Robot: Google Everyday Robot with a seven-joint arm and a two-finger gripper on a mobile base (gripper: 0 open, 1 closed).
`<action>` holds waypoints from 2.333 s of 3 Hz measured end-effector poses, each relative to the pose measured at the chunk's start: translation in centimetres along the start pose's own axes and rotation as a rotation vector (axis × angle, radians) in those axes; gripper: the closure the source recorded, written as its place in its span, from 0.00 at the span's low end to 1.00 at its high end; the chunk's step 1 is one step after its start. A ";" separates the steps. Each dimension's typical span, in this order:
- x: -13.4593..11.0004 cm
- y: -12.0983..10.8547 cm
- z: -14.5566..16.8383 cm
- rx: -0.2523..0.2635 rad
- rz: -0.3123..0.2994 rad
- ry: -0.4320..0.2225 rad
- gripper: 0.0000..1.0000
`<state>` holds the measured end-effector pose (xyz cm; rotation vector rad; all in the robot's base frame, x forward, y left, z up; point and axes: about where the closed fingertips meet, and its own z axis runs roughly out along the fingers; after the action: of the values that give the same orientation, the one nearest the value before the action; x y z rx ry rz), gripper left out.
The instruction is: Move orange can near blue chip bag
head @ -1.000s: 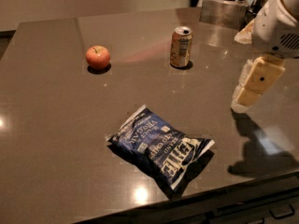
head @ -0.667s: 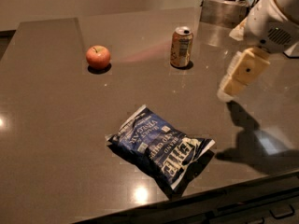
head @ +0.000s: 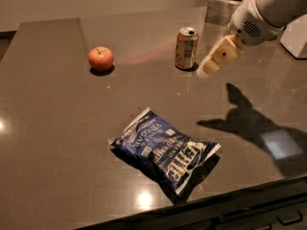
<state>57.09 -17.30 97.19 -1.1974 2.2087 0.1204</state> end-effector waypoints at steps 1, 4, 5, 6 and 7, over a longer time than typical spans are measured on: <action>-0.7 -2.7 2.0 0.046 0.084 -0.020 0.00; -4.3 -7.4 9.9 0.088 0.221 -0.170 0.00; -5.5 -8.3 11.5 0.094 0.211 -0.205 0.00; -6.4 -8.7 12.4 0.082 0.211 -0.224 0.18; -6.9 -8.6 12.8 0.060 0.210 -0.248 0.42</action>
Offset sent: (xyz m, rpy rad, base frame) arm 0.0975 -0.0146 -0.0338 0.1821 -0.0312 -0.2884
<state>72.62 -12.74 92.45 -0.8650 2.0962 0.2718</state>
